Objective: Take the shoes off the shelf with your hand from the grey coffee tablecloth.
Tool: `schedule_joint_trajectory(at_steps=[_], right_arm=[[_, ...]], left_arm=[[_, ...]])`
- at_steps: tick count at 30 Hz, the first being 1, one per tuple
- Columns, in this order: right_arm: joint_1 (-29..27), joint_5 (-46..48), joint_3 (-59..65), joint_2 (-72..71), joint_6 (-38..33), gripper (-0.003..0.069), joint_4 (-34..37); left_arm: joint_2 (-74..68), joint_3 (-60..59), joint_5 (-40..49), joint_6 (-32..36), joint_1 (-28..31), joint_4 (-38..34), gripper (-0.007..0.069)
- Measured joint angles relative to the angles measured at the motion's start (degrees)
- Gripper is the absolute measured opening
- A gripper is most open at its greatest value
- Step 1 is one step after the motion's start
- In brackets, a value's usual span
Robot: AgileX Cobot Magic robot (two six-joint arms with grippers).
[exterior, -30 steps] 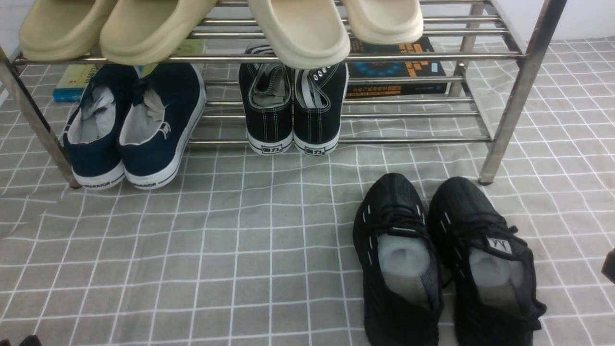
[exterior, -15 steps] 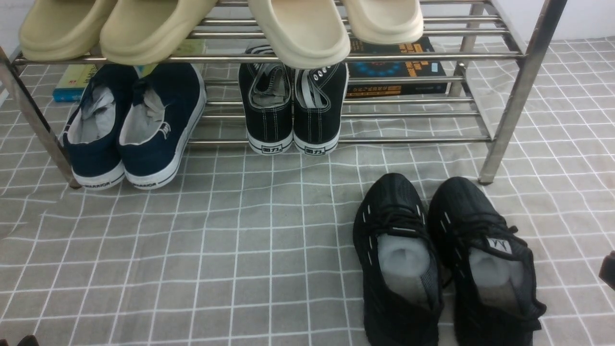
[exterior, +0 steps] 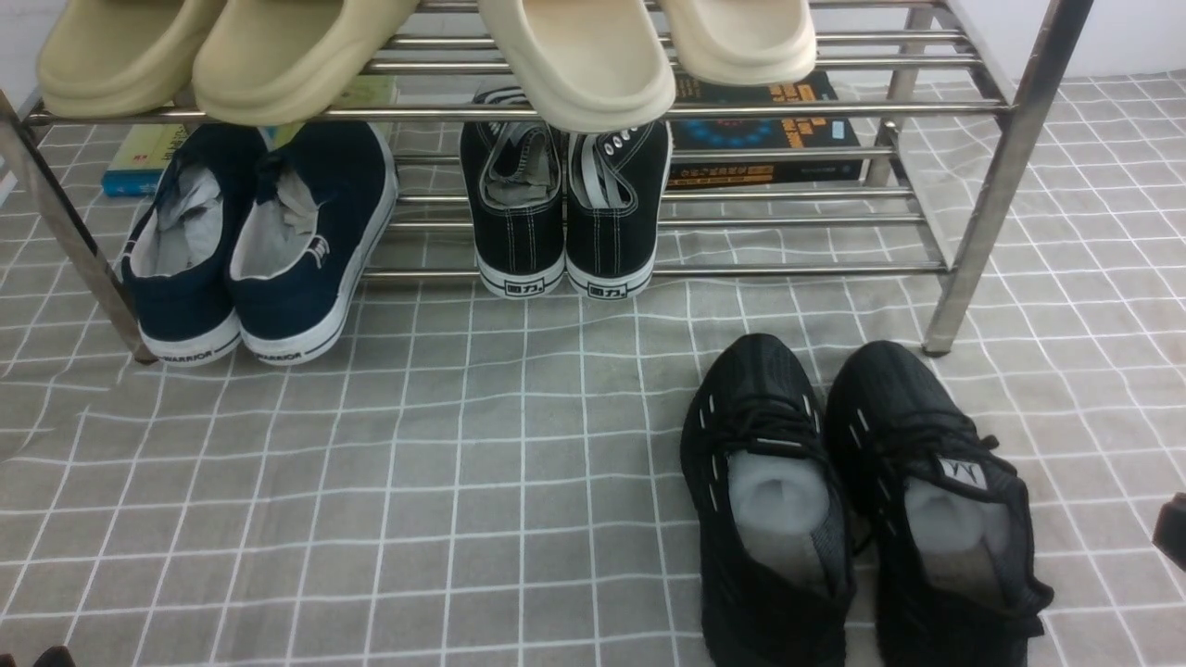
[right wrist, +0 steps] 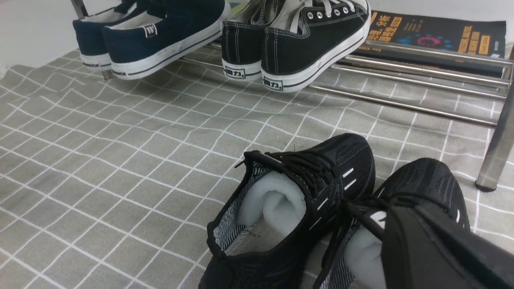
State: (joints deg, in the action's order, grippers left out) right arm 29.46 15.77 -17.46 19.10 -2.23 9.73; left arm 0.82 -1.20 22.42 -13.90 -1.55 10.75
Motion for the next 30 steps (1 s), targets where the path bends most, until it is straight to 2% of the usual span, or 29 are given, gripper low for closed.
schedule_joint_trajectory(at_steps=[30], right_arm=[[0.0, 1.8, 0.0, 0.0, 0.0, 0.0062, 0.0]], left_arm=[[0.0, 0.0, 0.0, 0.0, 0.0, 0.2, 0.0239]])
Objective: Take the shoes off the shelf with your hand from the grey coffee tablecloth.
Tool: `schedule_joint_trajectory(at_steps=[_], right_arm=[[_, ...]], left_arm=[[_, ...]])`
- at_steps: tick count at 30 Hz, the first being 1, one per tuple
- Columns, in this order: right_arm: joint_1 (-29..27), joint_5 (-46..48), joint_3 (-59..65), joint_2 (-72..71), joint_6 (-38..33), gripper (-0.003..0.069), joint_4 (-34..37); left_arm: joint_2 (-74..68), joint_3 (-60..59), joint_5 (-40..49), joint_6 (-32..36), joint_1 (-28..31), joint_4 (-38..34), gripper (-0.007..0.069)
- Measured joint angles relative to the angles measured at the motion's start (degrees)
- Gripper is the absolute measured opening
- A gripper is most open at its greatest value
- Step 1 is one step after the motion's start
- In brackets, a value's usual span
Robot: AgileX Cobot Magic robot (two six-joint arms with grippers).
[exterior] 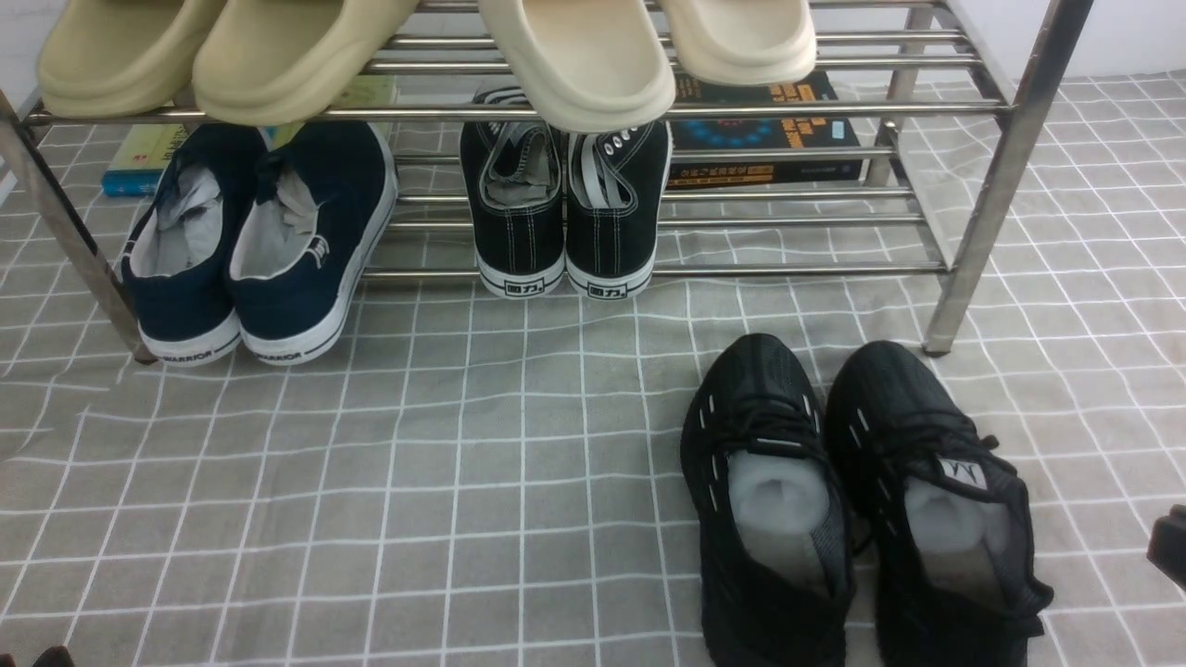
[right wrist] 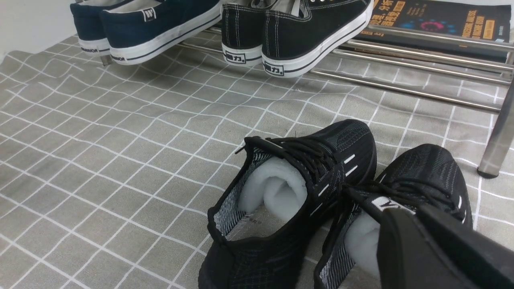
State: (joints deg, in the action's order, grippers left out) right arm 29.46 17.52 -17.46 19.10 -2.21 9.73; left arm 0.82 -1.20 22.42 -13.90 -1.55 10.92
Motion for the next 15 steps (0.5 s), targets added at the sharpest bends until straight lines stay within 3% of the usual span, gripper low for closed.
schedule_joint_trajectory(at_steps=[15], right_arm=[[0.0, 0.1, 0.0, -0.9, 0.0, 0.0082, -2.7]], left_arm=[[0.0, 0.0, 0.0, 0.0, 0.0, 0.1, 0.0239]])
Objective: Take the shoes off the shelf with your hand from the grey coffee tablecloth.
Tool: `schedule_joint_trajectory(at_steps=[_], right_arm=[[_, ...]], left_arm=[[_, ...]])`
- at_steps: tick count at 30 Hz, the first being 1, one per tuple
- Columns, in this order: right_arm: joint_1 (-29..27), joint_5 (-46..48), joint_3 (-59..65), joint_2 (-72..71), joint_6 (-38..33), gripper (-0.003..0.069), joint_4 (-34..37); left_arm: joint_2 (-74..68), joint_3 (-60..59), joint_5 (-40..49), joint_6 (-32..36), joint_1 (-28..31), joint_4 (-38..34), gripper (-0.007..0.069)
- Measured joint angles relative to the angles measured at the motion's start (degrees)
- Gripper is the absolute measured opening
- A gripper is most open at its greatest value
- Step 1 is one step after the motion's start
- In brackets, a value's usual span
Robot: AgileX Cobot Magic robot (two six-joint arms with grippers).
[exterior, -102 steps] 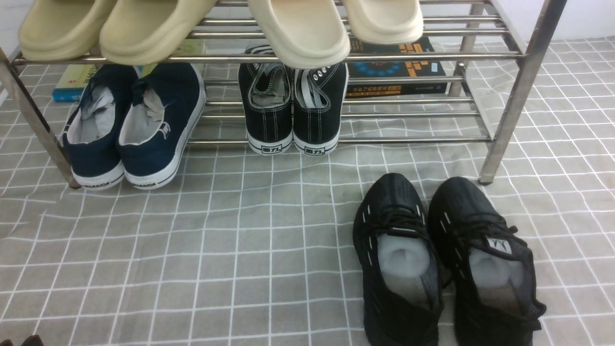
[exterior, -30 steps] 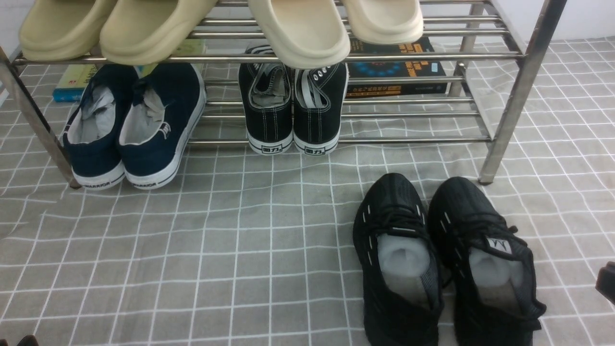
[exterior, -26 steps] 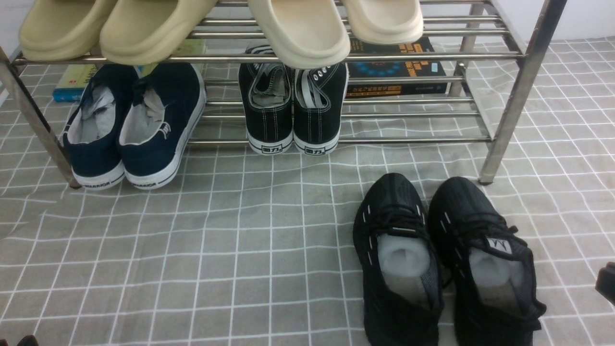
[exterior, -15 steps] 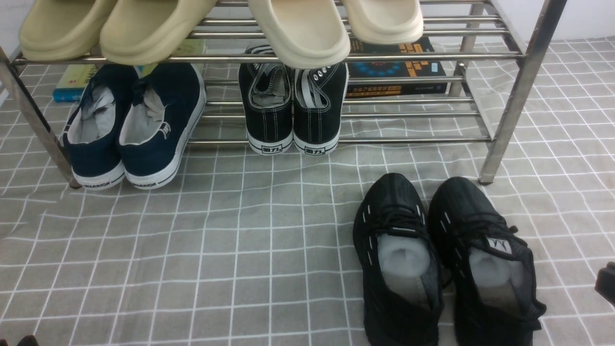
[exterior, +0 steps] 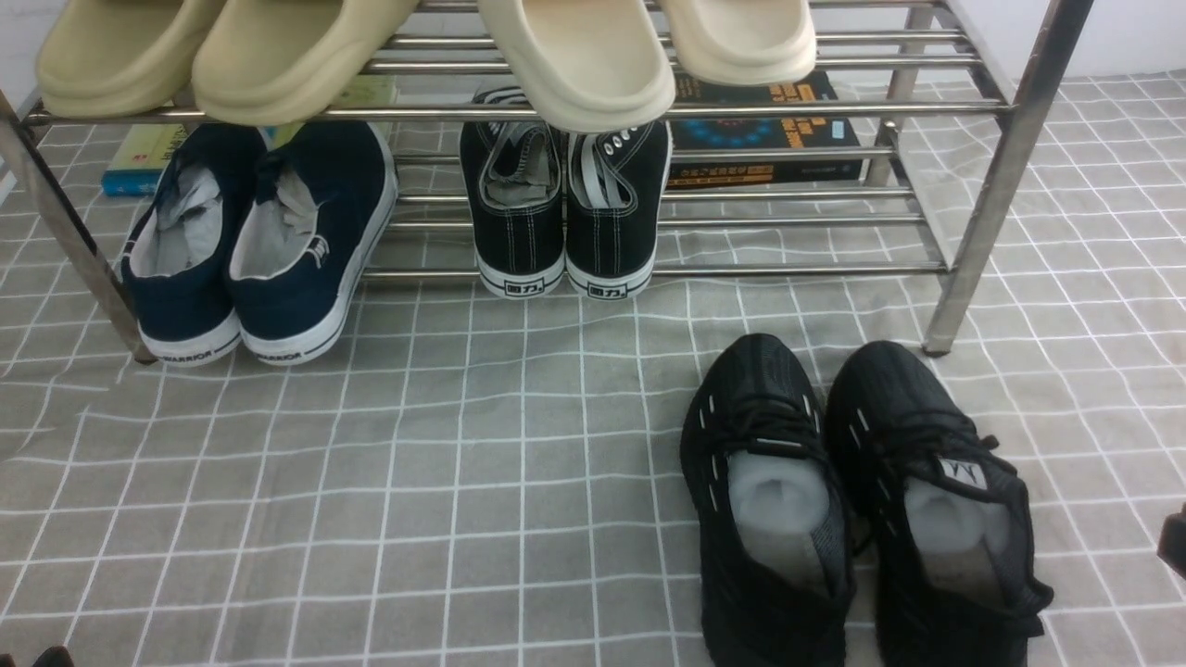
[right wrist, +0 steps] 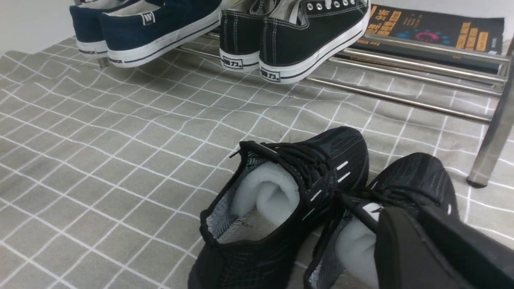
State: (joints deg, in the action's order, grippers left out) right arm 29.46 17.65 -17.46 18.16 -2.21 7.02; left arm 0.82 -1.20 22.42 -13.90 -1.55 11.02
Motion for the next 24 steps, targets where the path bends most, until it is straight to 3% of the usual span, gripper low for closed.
schedule_joint_trajectory(at_steps=[6, 14, 24], right_arm=[[-1.2, -0.1, 4.6, -4.3, 0.4, 0.0084, -6.5], [-12.0, 0.1, 16.5, -16.2, 3.0, 0.0093, -7.8], [-22.4, 1.7, 18.8, -18.7, 3.0, 0.0106, -7.8]], left_arm=[[0.0, 0.0, 0.0, 0.0, 0.0, 0.1, 0.0239], [0.0, 0.0, 0.0, 0.0, 0.0, 0.1, 0.0239], [0.0, 0.0, 0.0, 0.0, 0.0, 0.1, 0.0239]])
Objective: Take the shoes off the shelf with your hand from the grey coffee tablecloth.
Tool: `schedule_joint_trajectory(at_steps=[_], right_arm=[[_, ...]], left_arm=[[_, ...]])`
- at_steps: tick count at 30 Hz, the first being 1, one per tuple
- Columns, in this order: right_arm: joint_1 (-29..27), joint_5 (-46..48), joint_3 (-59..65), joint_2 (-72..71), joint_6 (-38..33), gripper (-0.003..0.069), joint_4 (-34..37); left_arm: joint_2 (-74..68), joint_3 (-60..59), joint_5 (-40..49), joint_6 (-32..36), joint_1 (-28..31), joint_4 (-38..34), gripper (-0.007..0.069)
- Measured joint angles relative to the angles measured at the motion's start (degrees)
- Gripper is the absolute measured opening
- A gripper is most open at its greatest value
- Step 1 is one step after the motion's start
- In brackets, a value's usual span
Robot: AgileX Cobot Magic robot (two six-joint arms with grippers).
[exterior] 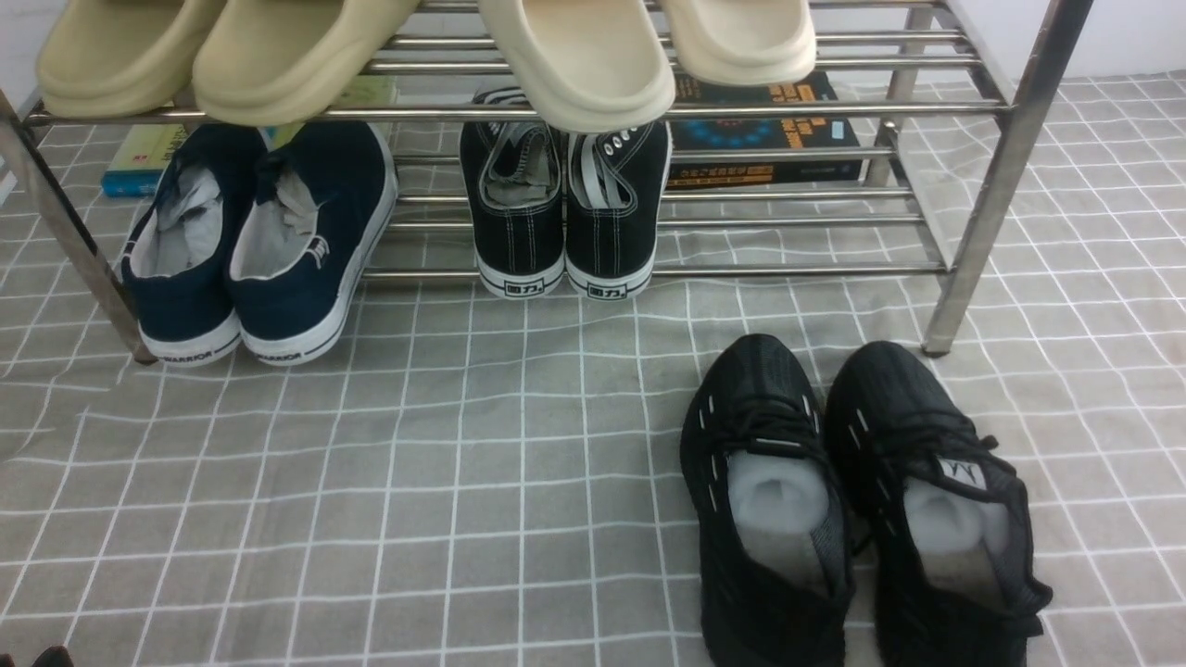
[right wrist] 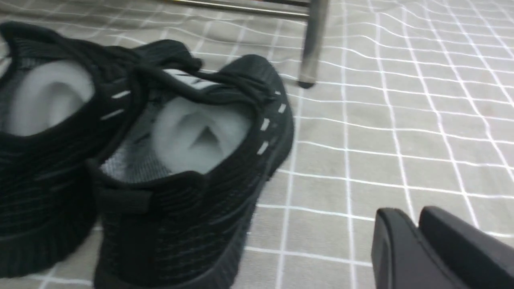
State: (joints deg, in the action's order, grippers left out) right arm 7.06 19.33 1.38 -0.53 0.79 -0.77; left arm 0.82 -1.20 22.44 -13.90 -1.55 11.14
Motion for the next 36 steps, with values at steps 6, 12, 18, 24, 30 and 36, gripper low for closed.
schedule_joint_trajectory(at_steps=[6, 12, 18, 24, 30, 36], right_arm=[[-3.4, 2.6, -0.4, 0.0, 0.0, 0.0108, -0.2], [-3.5, 2.8, -0.5, 0.0, 0.0, 0.0117, -0.2], [-3.5, 2.8, -0.5, 0.0, 0.0, 0.0125, -0.2], [-3.5, 2.8, -0.5, 0.0, 0.0, 0.0136, -0.2], [-3.5, 2.8, -0.5, 0.0, 0.0, 0.0144, -0.2], [-3.5, 2.8, -0.5, 0.0, 0.0, 0.0151, -0.2]], left_arm=[[0.0, 0.0, 0.0, 0.0, 0.0, 0.0, 0.0239], [0.0, 0.0, 0.0, 0.0, 0.0, 0.0, 0.0239], [0.0, 0.0, 0.0, 0.0, 0.0, 0.0, 0.0239], [0.0, 0.0, 0.0, 0.0, 0.0, 0.0, 0.0239], [0.0, 0.0, 0.0, 0.0, 0.0, 0.0, 0.0239], [0.0, 0.0, 0.0, 0.0, 0.0, 0.0, 0.0239]])
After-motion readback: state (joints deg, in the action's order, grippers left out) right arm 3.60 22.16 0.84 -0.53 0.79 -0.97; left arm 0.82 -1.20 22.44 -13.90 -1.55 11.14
